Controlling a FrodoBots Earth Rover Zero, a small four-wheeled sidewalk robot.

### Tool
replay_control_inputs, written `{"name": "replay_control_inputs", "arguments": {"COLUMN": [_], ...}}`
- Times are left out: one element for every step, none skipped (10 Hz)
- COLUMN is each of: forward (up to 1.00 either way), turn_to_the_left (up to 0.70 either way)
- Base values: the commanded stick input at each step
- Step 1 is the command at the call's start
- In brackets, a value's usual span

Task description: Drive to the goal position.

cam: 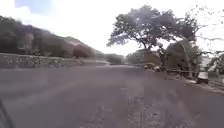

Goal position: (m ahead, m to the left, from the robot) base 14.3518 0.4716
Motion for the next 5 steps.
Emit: {"name": "replay_control_inputs", "arguments": {"forward": [1.0, 1.0, 1.0, 1.0, 1.0], "turn_to_the_left": [0.0, 0.01, 0.0, 0.0, 0.0]}}
